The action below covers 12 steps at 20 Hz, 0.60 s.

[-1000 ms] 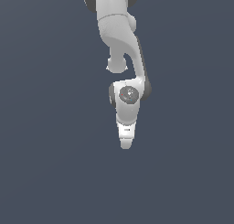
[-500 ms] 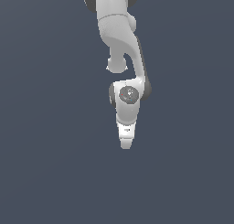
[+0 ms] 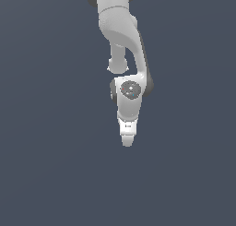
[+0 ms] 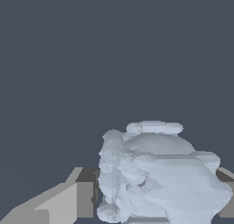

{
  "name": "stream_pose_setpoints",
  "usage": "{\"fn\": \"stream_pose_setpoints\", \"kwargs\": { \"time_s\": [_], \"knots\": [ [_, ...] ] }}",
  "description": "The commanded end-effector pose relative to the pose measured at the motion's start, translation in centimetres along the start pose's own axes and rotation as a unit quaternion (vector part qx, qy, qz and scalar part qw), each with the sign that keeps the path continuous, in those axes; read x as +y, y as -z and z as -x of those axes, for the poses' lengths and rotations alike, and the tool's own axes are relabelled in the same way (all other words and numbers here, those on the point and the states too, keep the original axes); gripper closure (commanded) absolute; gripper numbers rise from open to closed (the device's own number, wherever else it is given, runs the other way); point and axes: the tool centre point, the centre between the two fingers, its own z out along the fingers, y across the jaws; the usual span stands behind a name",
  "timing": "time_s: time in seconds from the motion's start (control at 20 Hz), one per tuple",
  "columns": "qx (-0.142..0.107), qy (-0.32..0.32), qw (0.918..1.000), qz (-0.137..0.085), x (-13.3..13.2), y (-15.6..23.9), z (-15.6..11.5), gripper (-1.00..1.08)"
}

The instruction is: Pick up the object and move it to a goal position.

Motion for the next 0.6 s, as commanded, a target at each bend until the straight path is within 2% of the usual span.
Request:
{"fn": "stream_pose_setpoints", "kwargs": {
  "time_s": [0.0,0.55],
  "knots": [
    [-0.001,0.000,1.0000,0.000,-0.6,1.0,-0.1,1.08],
    [-0.002,0.000,1.0000,0.000,-5.2,8.1,-0.5,1.08]
  ]
}}
